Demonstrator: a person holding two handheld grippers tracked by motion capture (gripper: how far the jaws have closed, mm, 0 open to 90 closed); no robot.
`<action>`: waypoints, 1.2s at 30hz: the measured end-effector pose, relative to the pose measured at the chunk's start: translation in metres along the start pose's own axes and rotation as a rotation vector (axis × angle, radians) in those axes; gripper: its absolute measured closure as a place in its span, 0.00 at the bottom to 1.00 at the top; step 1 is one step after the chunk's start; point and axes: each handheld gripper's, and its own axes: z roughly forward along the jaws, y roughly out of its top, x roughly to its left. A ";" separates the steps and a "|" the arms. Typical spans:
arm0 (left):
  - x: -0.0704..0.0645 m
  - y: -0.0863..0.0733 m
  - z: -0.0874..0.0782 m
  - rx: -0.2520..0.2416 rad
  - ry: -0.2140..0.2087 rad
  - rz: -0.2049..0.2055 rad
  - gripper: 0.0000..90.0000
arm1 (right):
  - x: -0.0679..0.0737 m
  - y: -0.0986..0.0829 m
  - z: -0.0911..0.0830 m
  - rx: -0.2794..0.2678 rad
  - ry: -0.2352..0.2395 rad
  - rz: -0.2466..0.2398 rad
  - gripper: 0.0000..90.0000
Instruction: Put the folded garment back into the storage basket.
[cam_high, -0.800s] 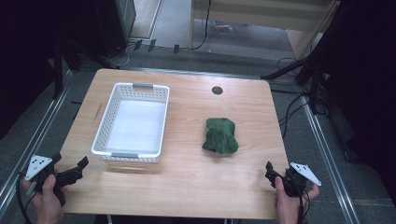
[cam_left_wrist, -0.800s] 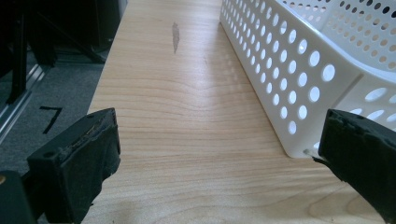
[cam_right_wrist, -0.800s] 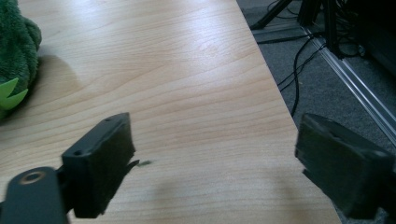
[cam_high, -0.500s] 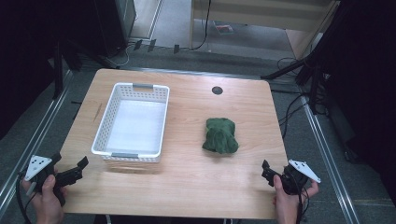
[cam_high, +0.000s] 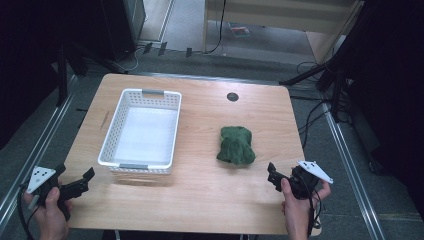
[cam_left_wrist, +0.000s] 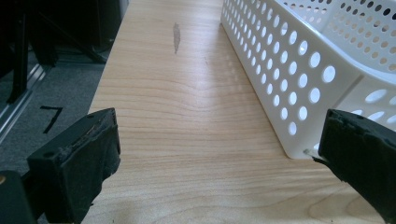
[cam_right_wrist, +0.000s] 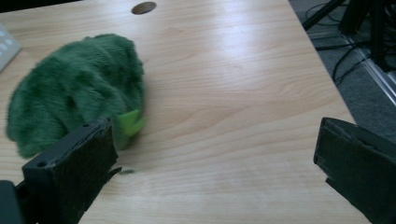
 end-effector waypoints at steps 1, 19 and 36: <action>0.000 0.000 0.000 0.000 0.000 0.000 0.00 | 0.003 0.001 0.000 0.002 0.007 -0.003 0.00; -0.001 0.000 0.001 0.000 -0.001 0.007 0.00 | 0.053 0.023 0.015 0.039 0.101 -0.072 0.00; -0.001 0.000 0.001 0.004 -0.006 0.008 0.00 | 0.084 0.045 0.040 0.057 0.105 -0.080 0.00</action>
